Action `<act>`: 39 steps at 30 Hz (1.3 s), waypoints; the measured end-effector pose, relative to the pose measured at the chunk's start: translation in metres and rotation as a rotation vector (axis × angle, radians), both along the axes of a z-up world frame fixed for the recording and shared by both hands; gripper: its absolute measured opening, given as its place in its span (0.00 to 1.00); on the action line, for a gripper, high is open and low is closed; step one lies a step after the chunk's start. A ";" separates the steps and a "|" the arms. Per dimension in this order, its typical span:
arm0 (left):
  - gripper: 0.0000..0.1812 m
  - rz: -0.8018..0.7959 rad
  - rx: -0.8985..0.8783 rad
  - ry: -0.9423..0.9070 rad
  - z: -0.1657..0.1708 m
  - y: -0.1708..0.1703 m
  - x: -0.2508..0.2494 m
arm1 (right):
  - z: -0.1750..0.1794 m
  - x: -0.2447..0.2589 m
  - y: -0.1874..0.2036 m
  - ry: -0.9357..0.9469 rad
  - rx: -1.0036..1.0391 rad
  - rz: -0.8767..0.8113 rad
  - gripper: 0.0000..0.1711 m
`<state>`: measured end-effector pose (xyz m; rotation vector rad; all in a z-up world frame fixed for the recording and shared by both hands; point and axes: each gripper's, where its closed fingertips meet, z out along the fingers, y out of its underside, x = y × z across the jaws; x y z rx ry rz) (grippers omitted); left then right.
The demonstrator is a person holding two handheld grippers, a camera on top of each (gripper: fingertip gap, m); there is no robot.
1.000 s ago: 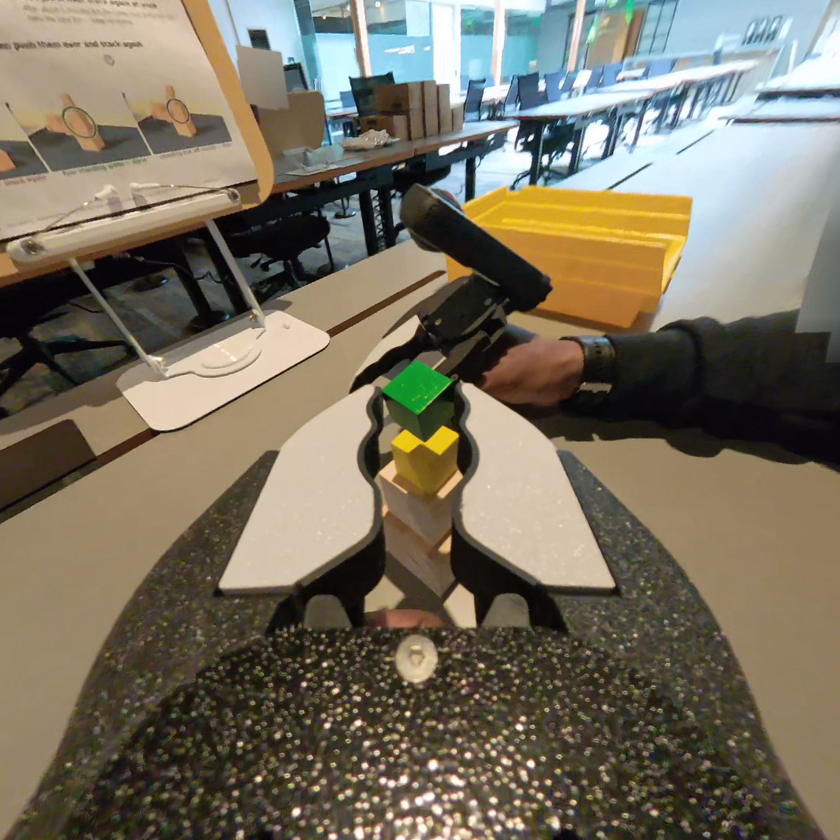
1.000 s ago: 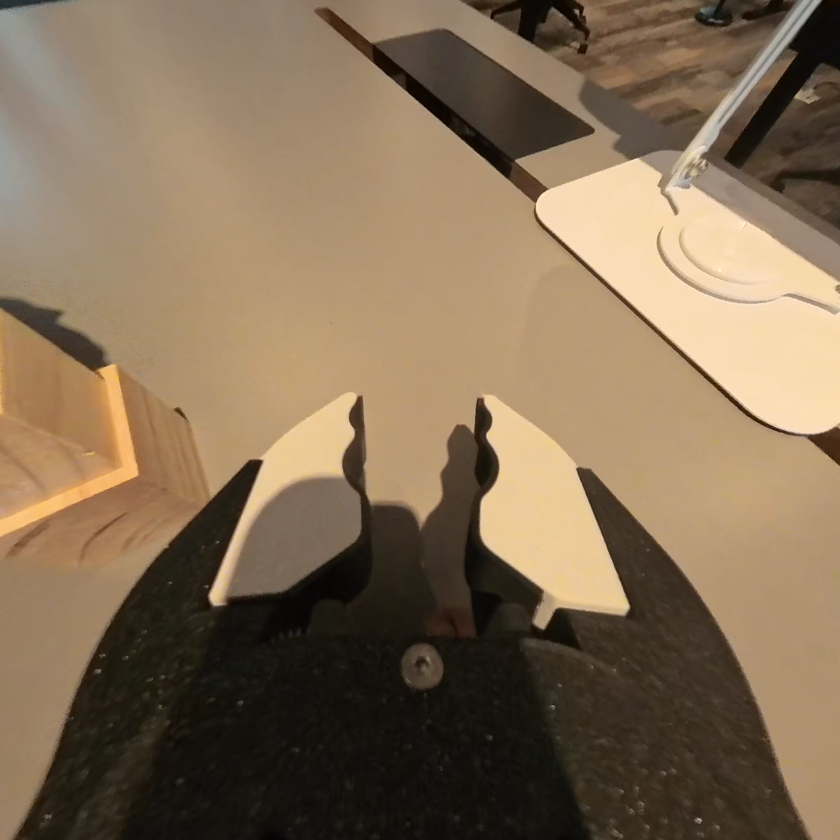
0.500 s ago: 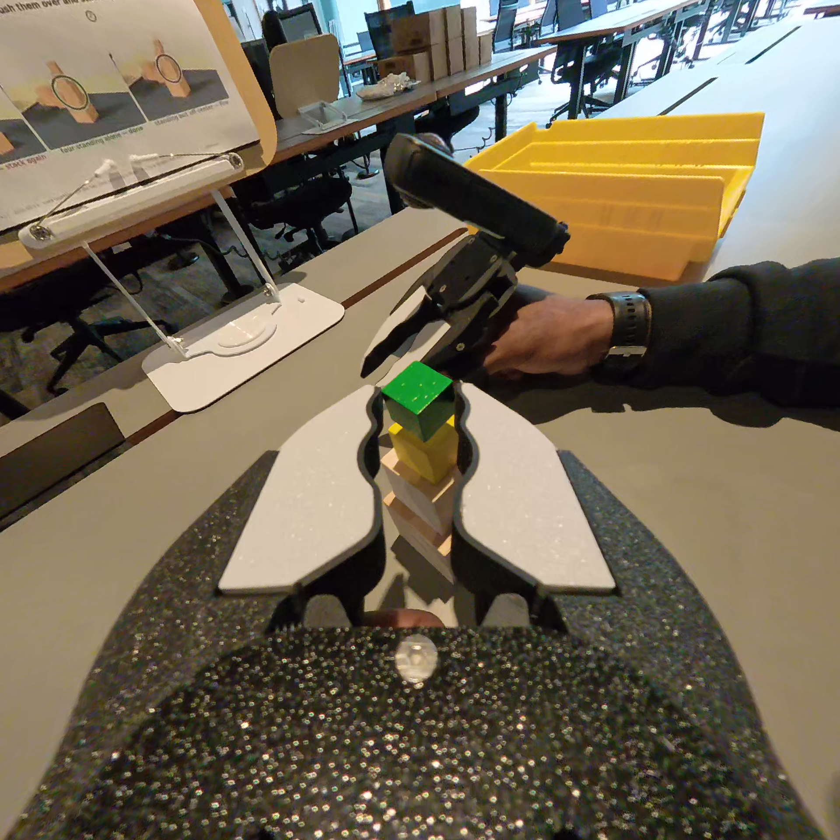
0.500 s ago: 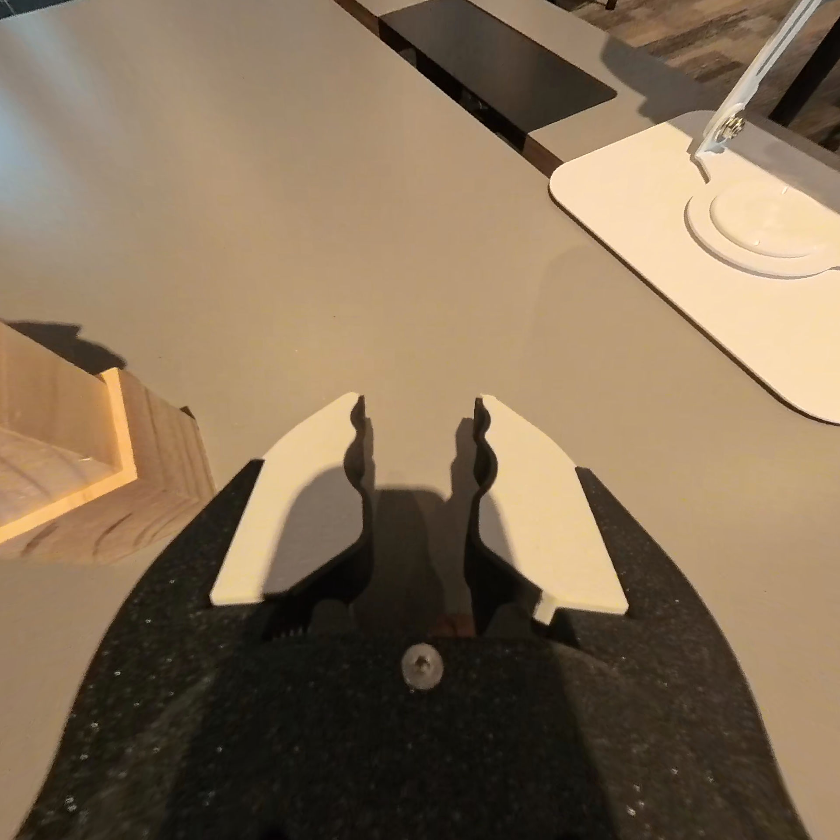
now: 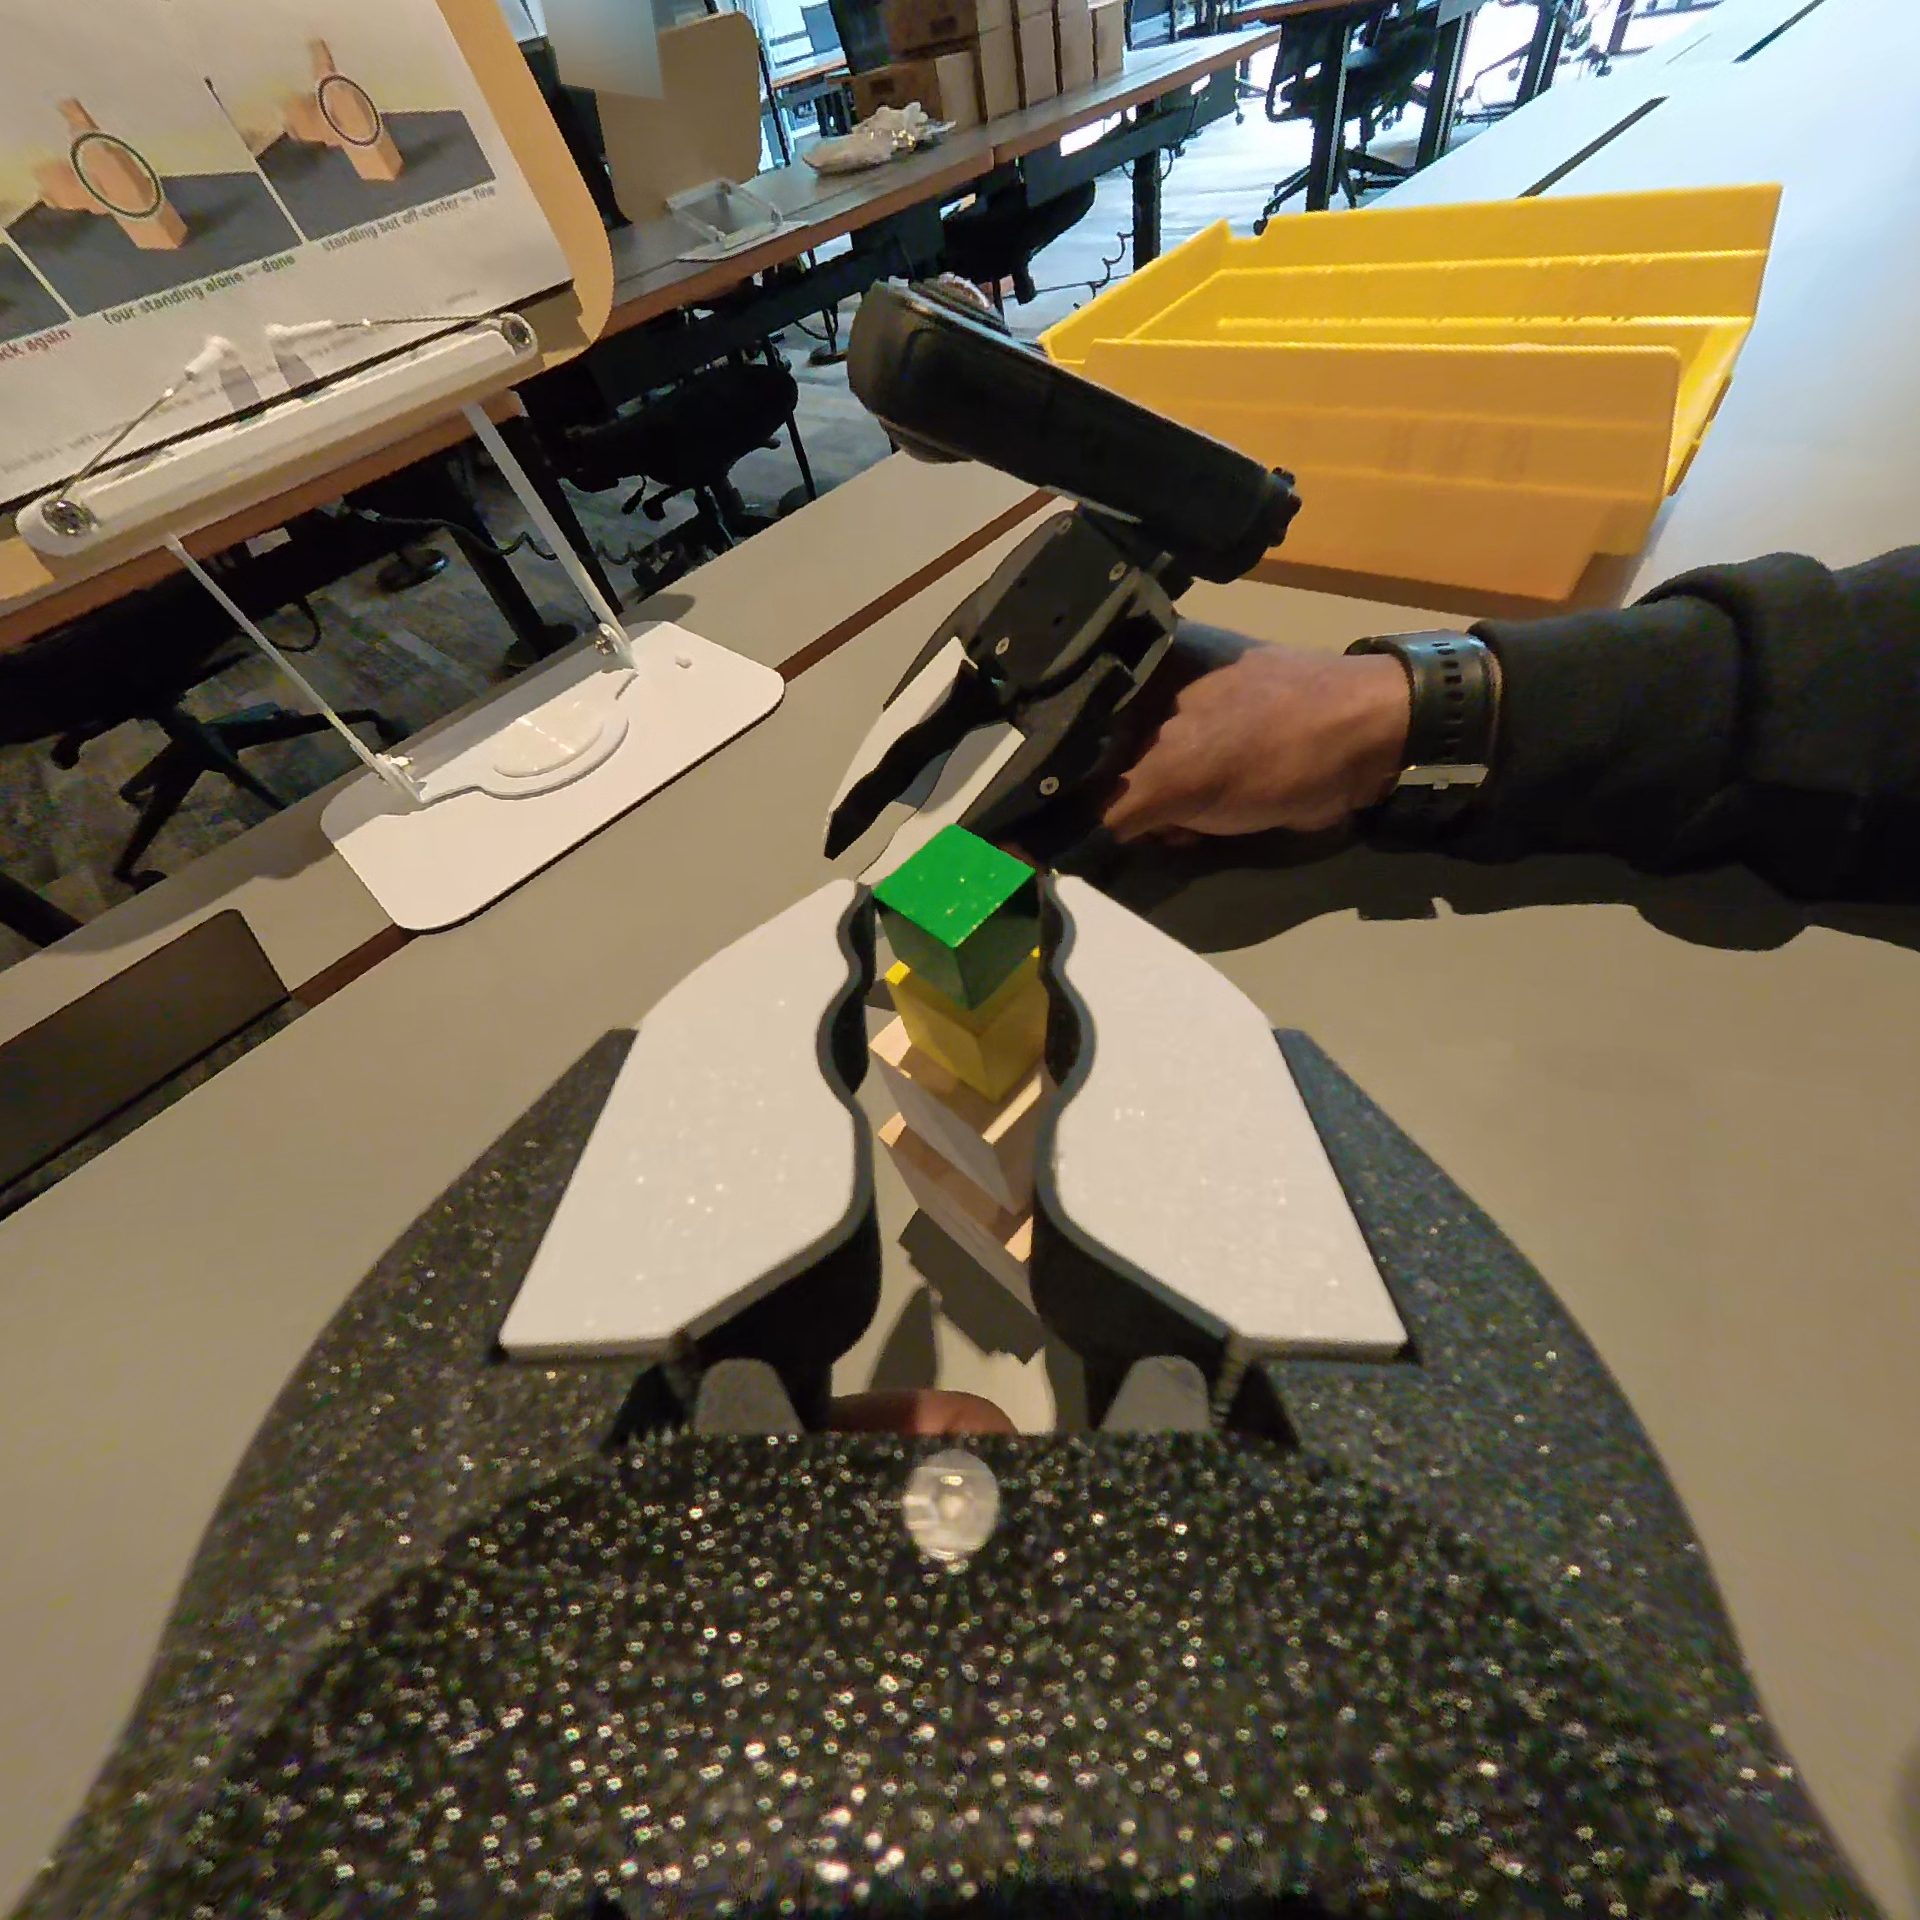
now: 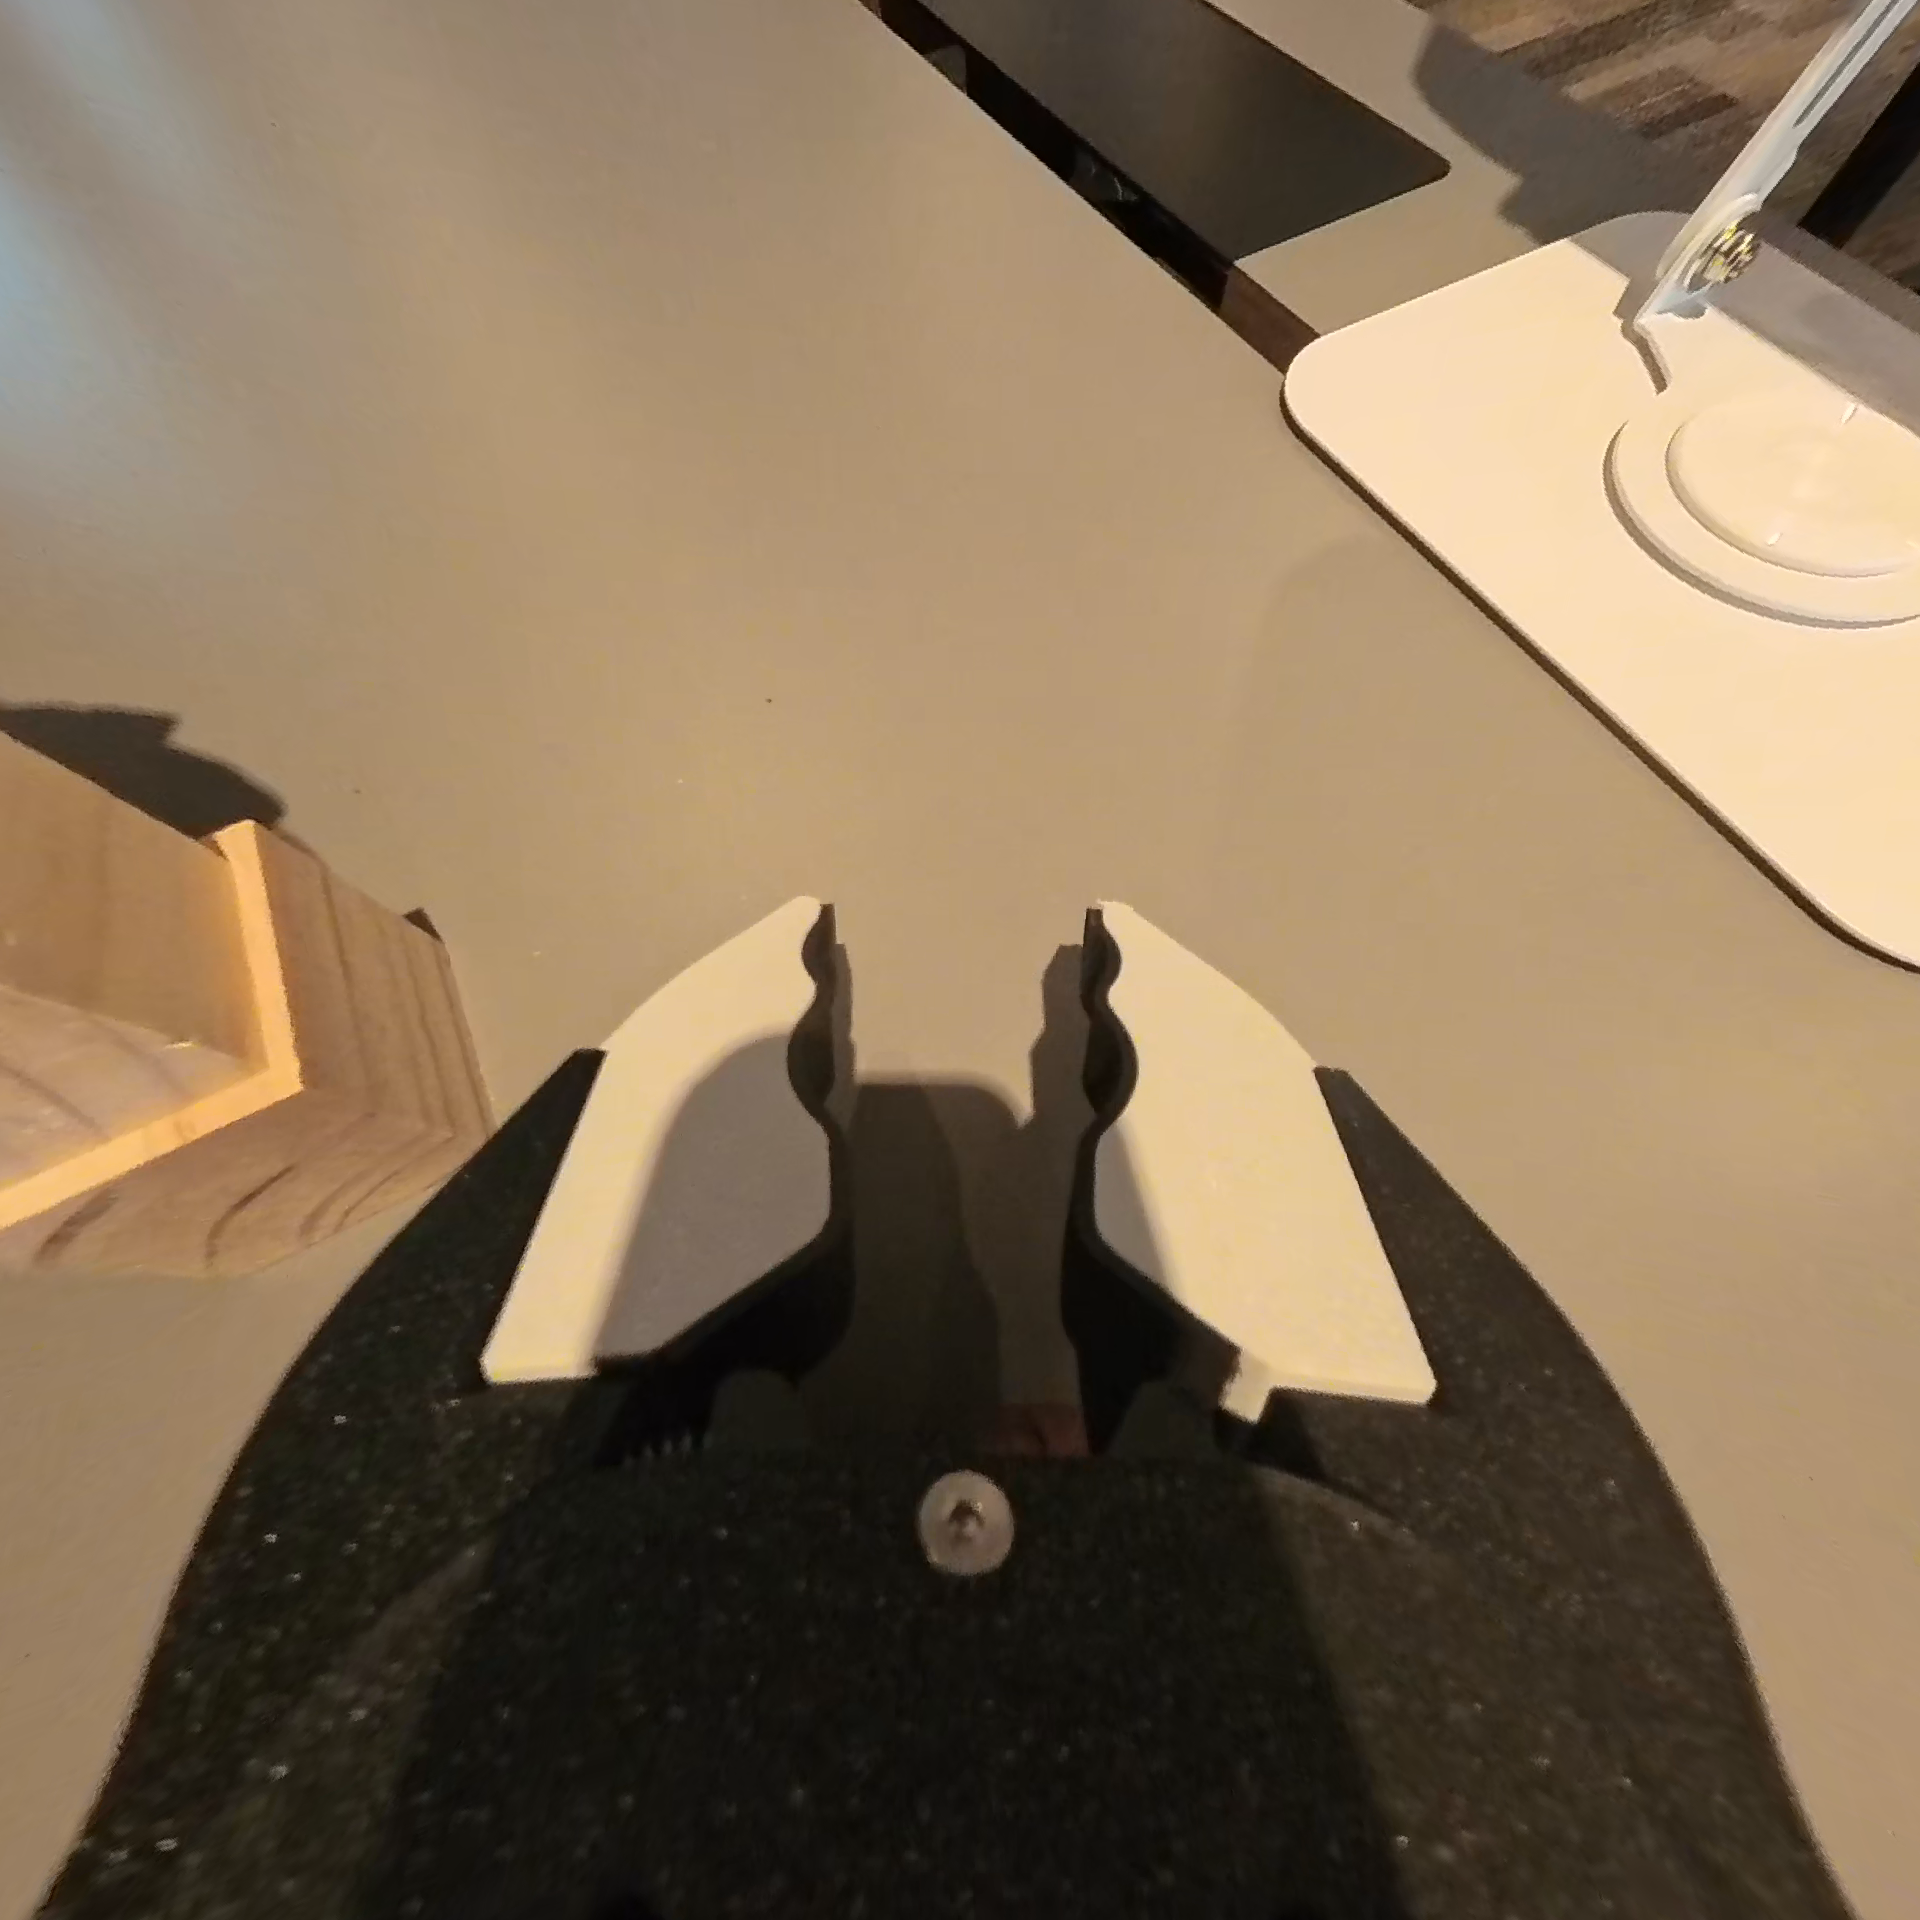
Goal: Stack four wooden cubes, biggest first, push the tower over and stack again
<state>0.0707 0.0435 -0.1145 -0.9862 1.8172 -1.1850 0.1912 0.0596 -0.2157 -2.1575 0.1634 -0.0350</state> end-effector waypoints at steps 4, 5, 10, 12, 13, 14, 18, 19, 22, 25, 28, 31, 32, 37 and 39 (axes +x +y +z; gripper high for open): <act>0.16 -0.001 0.001 0.007 -0.001 0.000 0.001 | -0.001 0.000 0.000 0.002 -0.004 0.002 0.27; 0.16 -0.001 0.001 0.009 -0.001 0.000 0.001 | -0.001 0.000 0.000 0.002 -0.004 0.002 0.27; 0.16 -0.007 0.003 0.017 -0.003 -0.001 0.001 | -0.001 0.000 0.000 0.003 -0.005 0.003 0.26; 0.16 -0.008 0.004 0.019 -0.003 -0.002 0.001 | -0.001 -0.001 0.000 0.004 -0.005 0.004 0.26; 0.16 -0.008 0.006 0.020 -0.003 -0.002 0.001 | -0.001 -0.001 0.000 0.005 -0.006 0.004 0.26; 0.16 -0.008 0.007 0.021 -0.004 -0.002 0.001 | -0.001 -0.001 0.000 0.005 -0.006 0.004 0.26; 0.16 -0.009 0.007 0.021 -0.004 -0.002 0.001 | -0.001 -0.001 0.000 0.004 -0.007 0.005 0.26; 0.16 -0.009 0.008 0.021 -0.004 -0.002 0.001 | -0.001 -0.001 0.000 0.004 -0.008 0.006 0.26; 0.16 -0.008 0.009 0.021 -0.004 -0.002 0.001 | -0.001 -0.001 0.001 0.005 -0.008 0.007 0.26; 0.17 -0.008 0.009 0.022 -0.004 -0.002 0.001 | -0.002 -0.001 0.001 0.005 -0.009 0.007 0.26; 0.17 -0.010 0.008 0.020 -0.004 -0.002 0.001 | -0.002 -0.001 0.001 0.005 -0.010 0.008 0.26; 0.17 -0.012 0.007 0.018 -0.004 -0.002 0.001 | -0.002 -0.001 0.001 0.005 -0.010 0.009 0.26; 0.17 -0.013 0.008 0.017 -0.004 -0.002 0.001 | -0.002 -0.001 0.001 0.005 -0.010 0.009 0.26; 0.20 -0.024 0.000 0.000 -0.001 -0.001 0.001 | -0.002 -0.002 0.001 0.007 -0.009 0.011 0.26; 0.23 -0.039 -0.016 -0.025 0.005 0.001 0.000 | -0.001 -0.002 0.001 0.009 -0.007 0.012 0.26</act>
